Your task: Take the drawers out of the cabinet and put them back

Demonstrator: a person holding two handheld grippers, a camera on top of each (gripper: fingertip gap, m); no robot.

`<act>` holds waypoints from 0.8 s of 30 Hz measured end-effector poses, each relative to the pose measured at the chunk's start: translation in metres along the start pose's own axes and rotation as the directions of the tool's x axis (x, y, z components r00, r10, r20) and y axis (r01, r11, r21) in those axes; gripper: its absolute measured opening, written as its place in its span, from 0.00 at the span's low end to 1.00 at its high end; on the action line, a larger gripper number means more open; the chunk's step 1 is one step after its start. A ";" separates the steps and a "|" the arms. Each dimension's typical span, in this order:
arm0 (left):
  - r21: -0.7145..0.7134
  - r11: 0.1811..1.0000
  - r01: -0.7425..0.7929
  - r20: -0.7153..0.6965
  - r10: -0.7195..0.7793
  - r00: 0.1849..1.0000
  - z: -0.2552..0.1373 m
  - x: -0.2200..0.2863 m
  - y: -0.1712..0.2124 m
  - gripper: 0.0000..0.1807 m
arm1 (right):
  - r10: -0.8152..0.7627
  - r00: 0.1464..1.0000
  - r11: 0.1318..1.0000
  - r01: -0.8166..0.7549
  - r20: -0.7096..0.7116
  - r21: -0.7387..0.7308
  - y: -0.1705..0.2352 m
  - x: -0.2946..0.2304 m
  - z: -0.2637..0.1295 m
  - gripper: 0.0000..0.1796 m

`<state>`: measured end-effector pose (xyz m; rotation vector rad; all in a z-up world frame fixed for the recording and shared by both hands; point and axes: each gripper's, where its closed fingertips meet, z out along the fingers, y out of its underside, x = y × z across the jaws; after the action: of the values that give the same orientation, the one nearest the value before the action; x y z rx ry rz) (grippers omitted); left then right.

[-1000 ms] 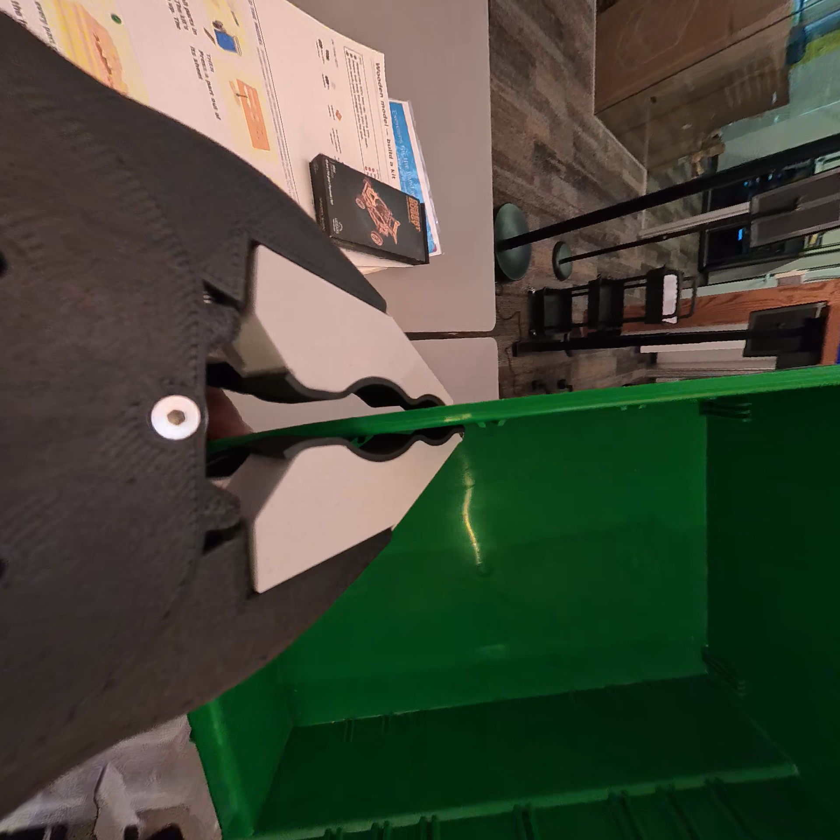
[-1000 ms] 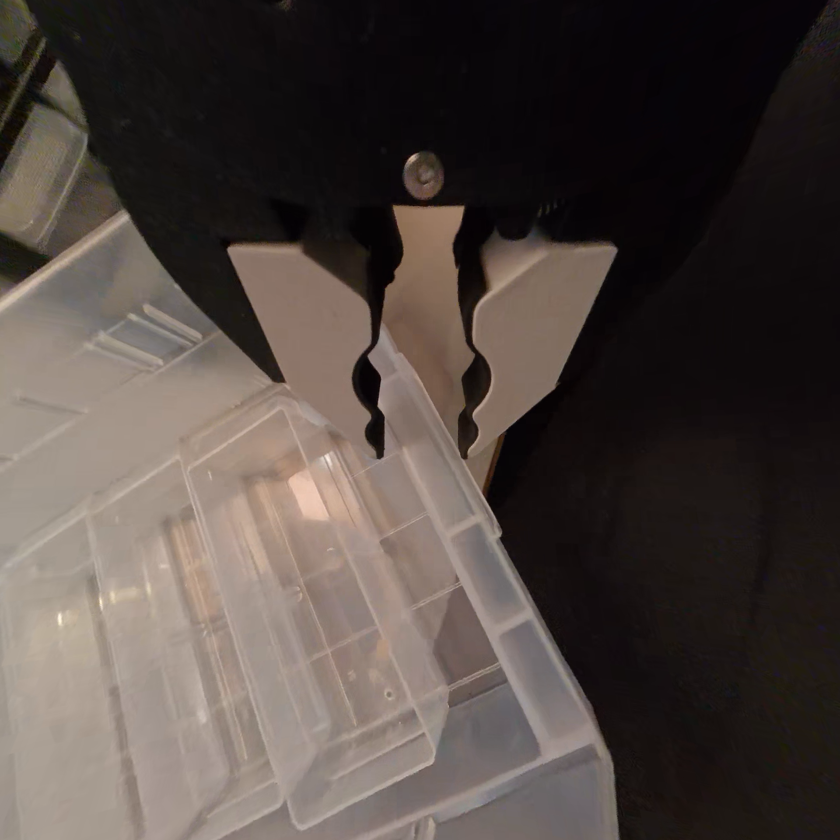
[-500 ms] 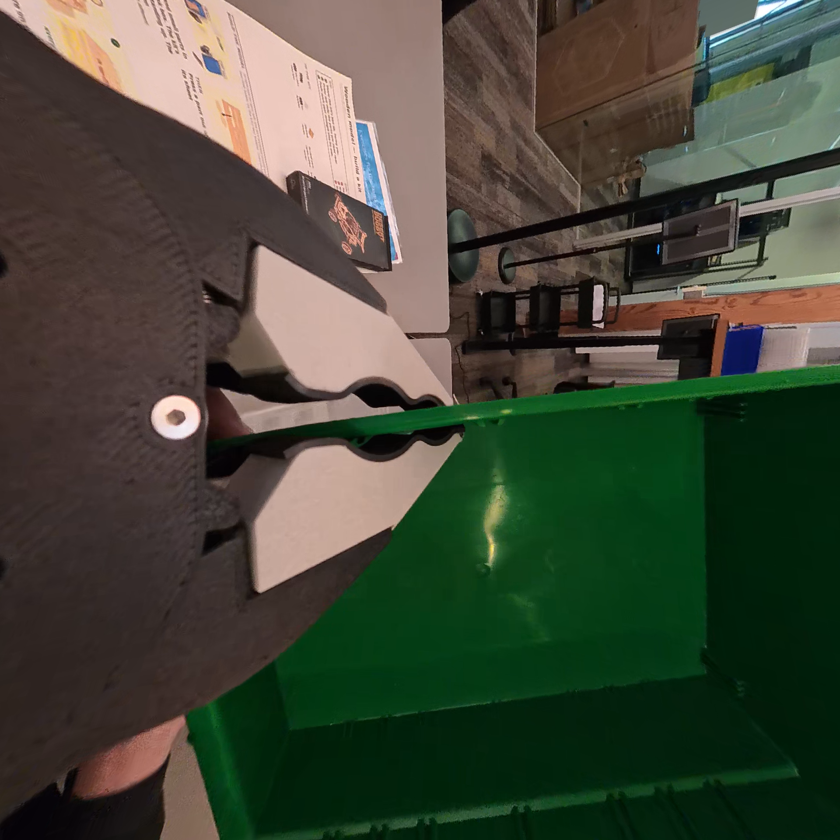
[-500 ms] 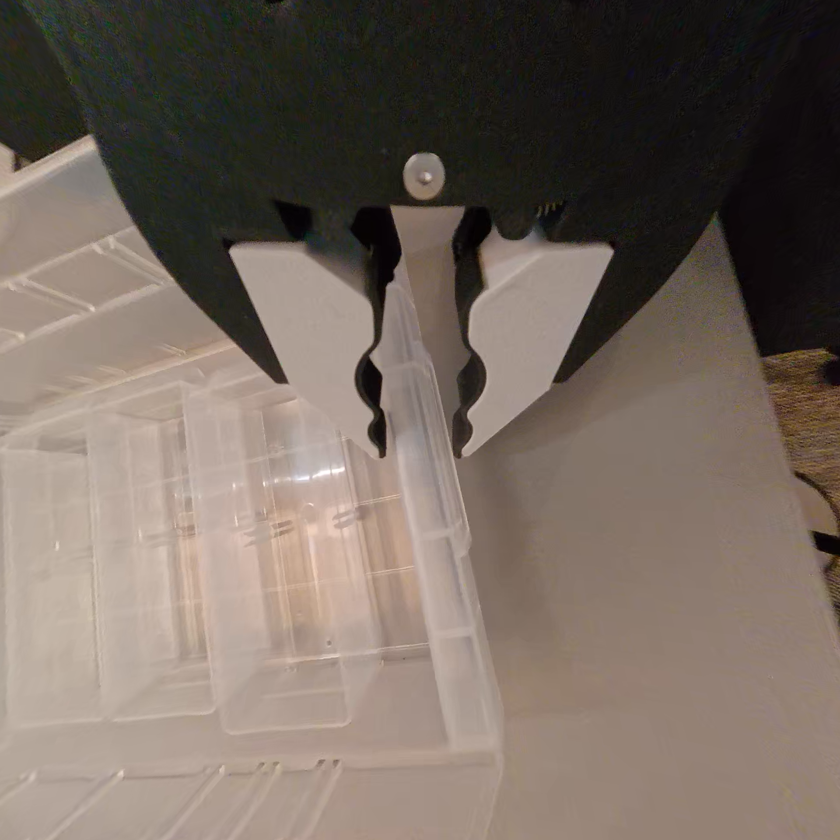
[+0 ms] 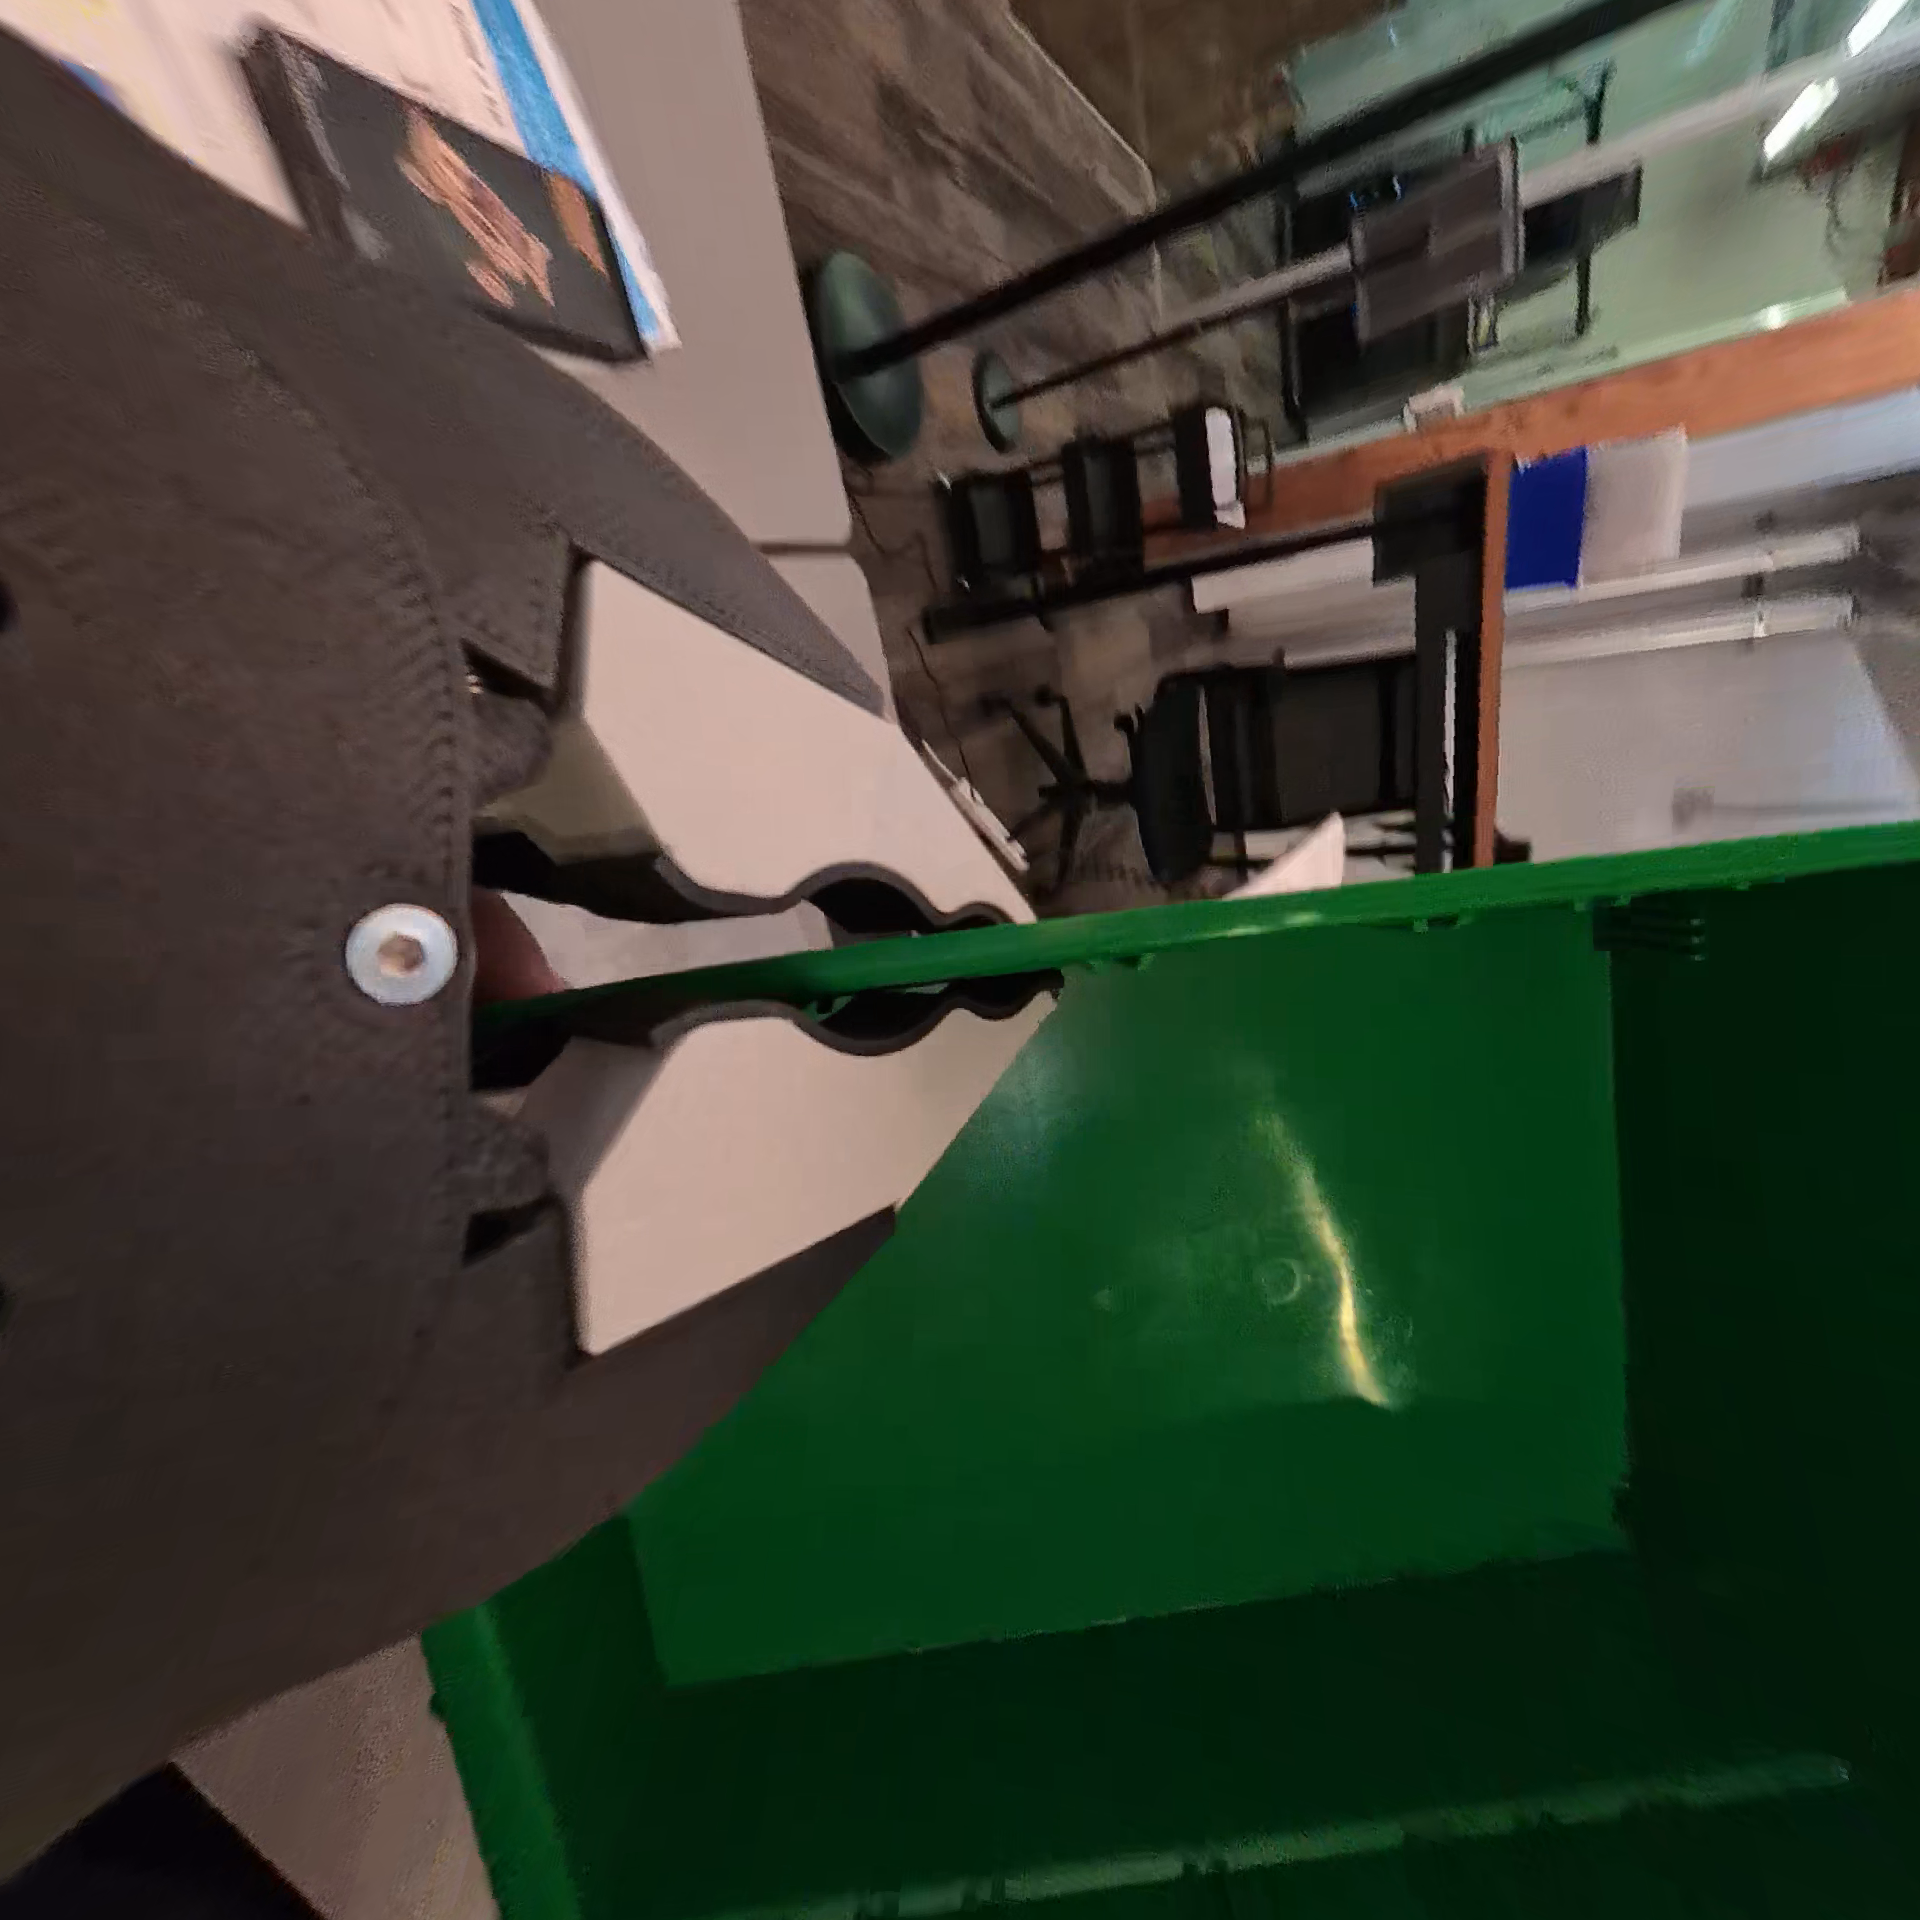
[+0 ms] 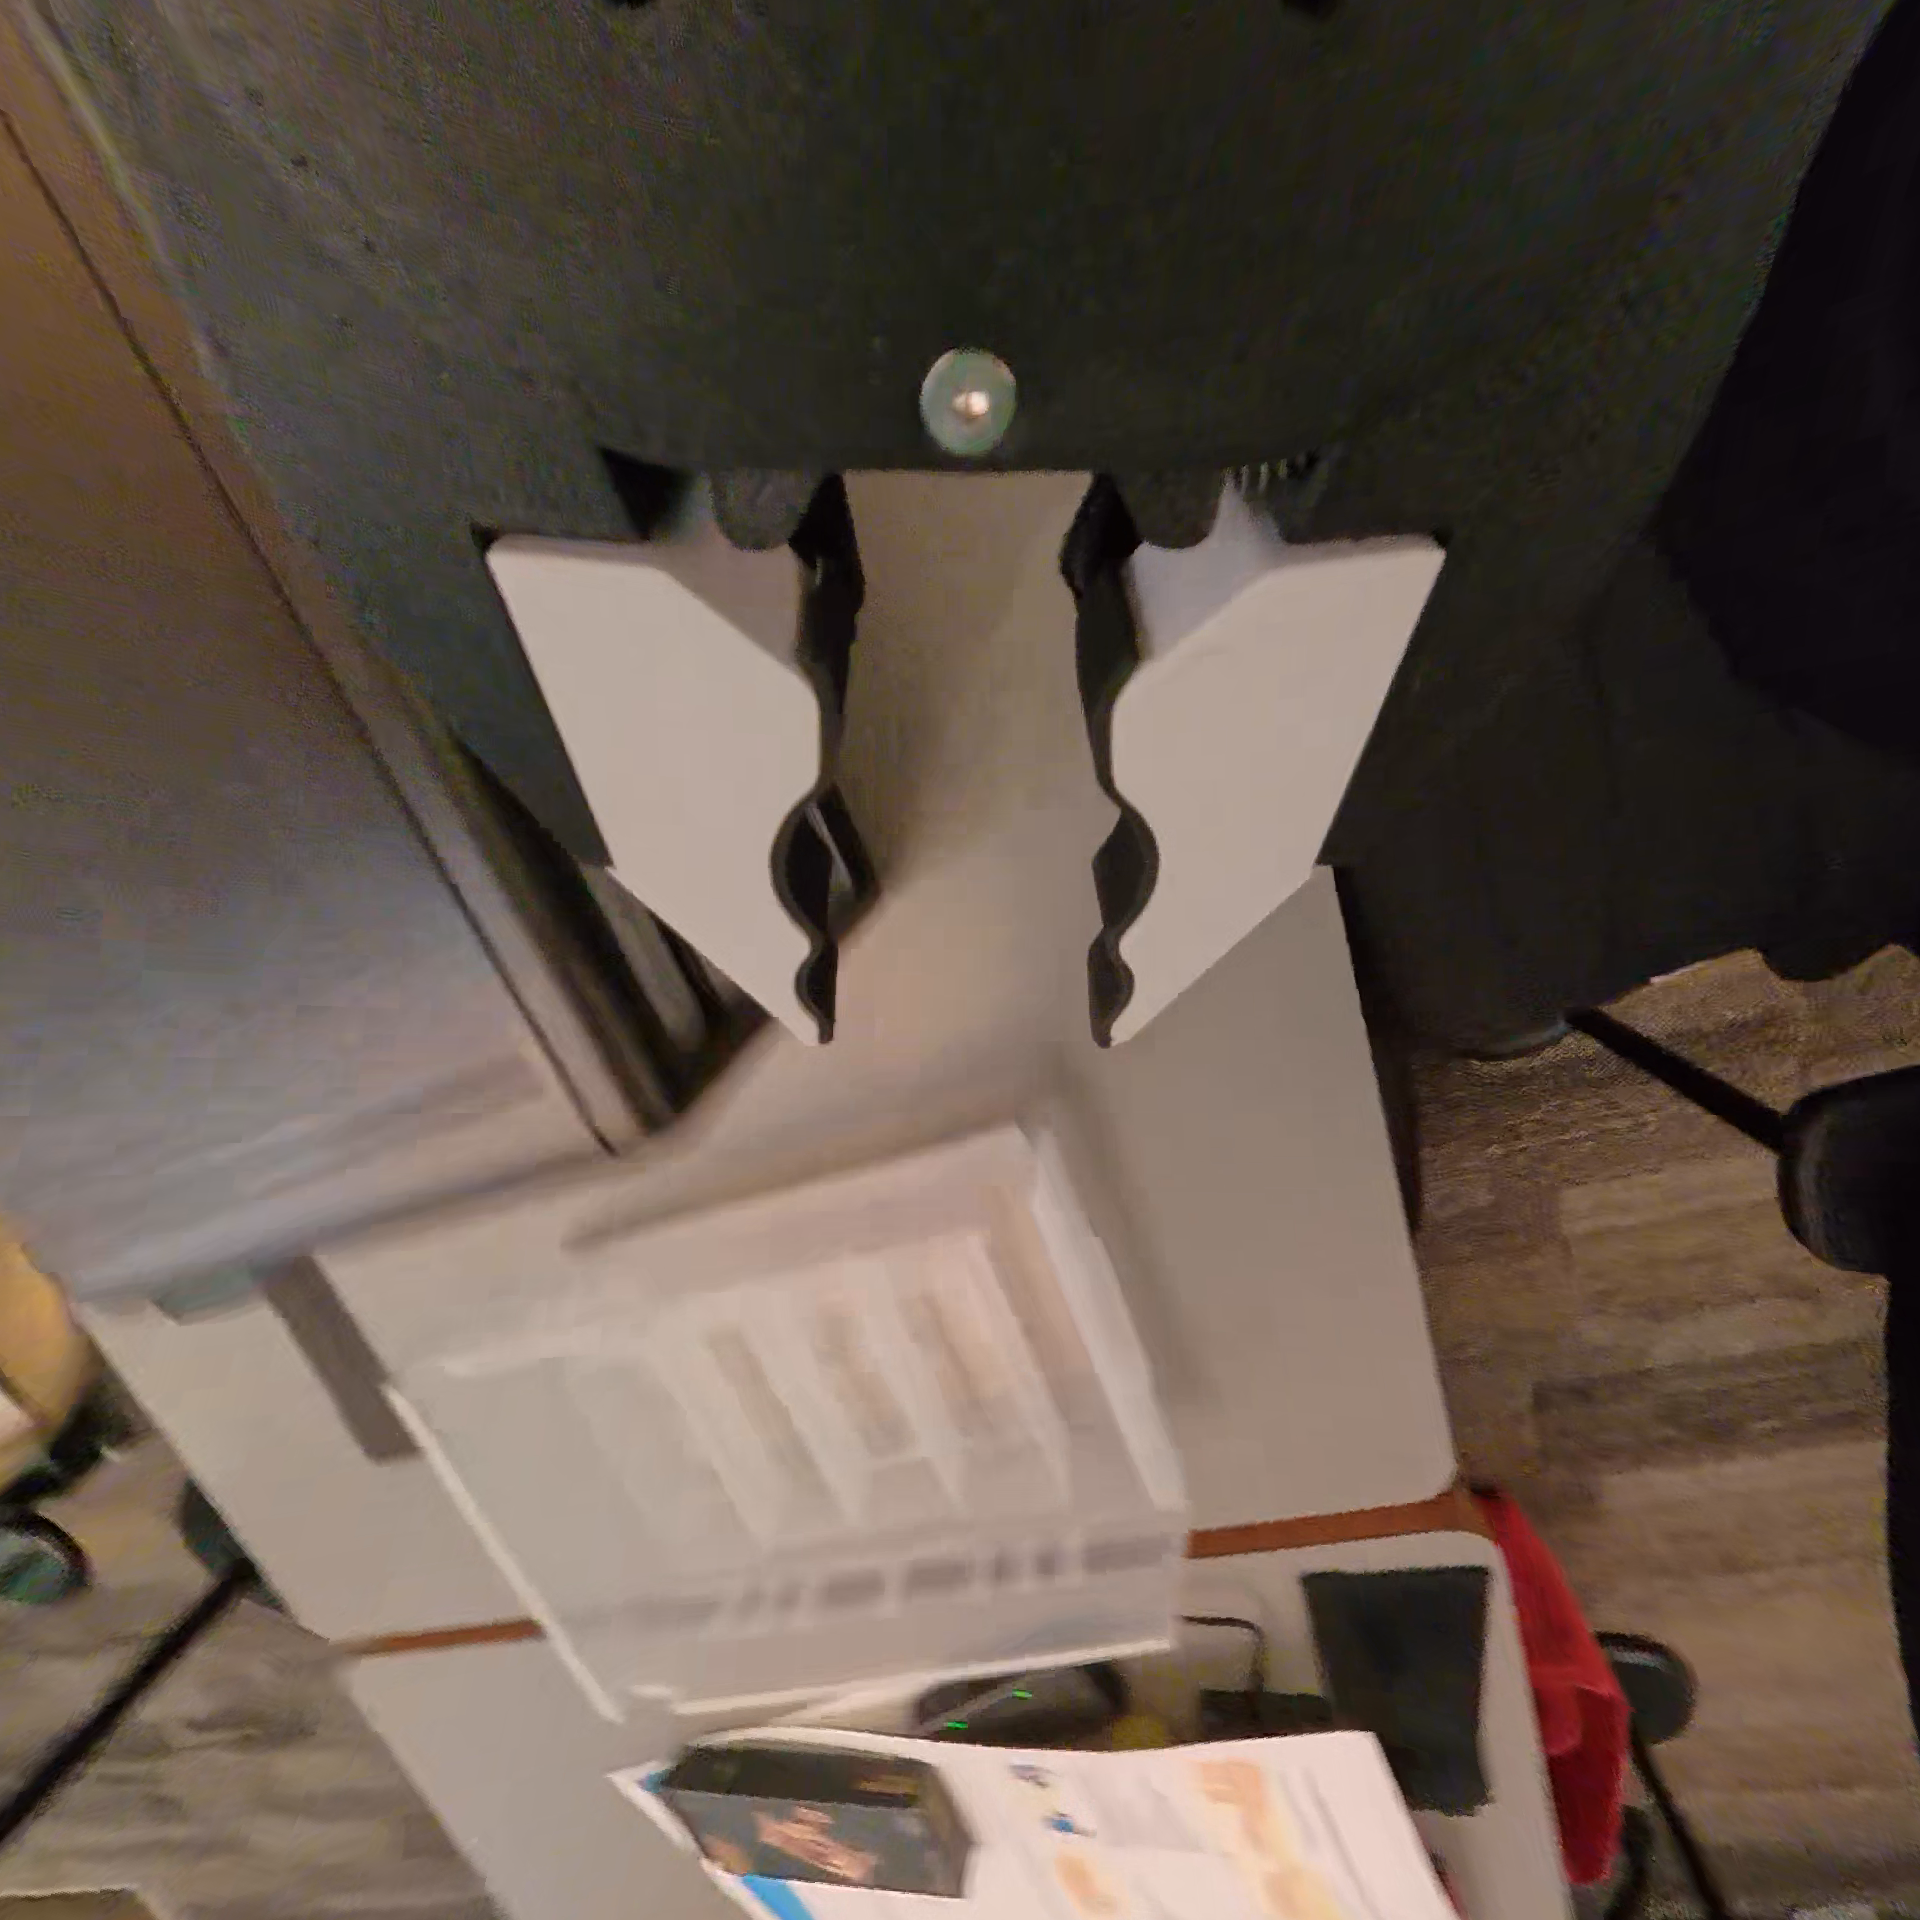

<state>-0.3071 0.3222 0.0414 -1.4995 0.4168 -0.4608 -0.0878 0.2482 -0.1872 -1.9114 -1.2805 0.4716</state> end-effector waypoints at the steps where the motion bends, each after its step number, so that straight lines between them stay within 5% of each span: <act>1: 0.009 1.000 -0.012 -0.024 0.012 1.000 0.011 0.017 -0.004 0.01 | 0.039 0.999 0.999 -0.039 -0.037 0.007 0.011 0.014 -0.025 0.29; 7: -0.015 0.994 -0.107 -0.216 0.101 0.971 0.097 0.163 0.014 0.01 | 0.365 0.893 0.899 -0.264 -0.264 0.350 0.071 0.092 -0.208 0.34; 10: -0.036 0.989 -0.142 -0.338 0.122 0.933 0.140 0.252 0.042 0.01 | 0.436 0.764 0.837 -0.149 -0.475 0.527 0.110 0.122 -0.325 0.35; 13: -0.064 0.988 -0.144 -0.437 0.102 0.894 0.181 0.342 0.078 0.01 | 0.547 0.654 0.730 -0.069 -0.522 0.680 0.146 0.116 -0.426 0.36; 17: -0.115 0.975 -0.189 -0.577 0.089 0.812 0.213 0.467 0.131 0.01 | 0.591 0.542 0.722 -0.026 -0.597 0.691 0.191 0.092 -0.484 0.36; 19: -0.165 0.959 -0.232 -0.642 0.074 0.763 0.224 0.522 0.165 0.01 | 0.619 0.450 0.718 0.009 -0.644 0.696 0.215 0.085 -0.504 0.21; 24: -0.365 0.910 -0.198 -0.688 -0.120 0.716 0.258 0.599 0.244 0.01 | 0.694 0.224 0.716 -0.125 -0.684 0.686 0.313 0.096 -0.519 0.29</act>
<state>0.3455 0.2250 -0.1828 -1.6800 1.2197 -0.9642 0.4906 0.0683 -0.0878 -1.5540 0.2193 -0.1035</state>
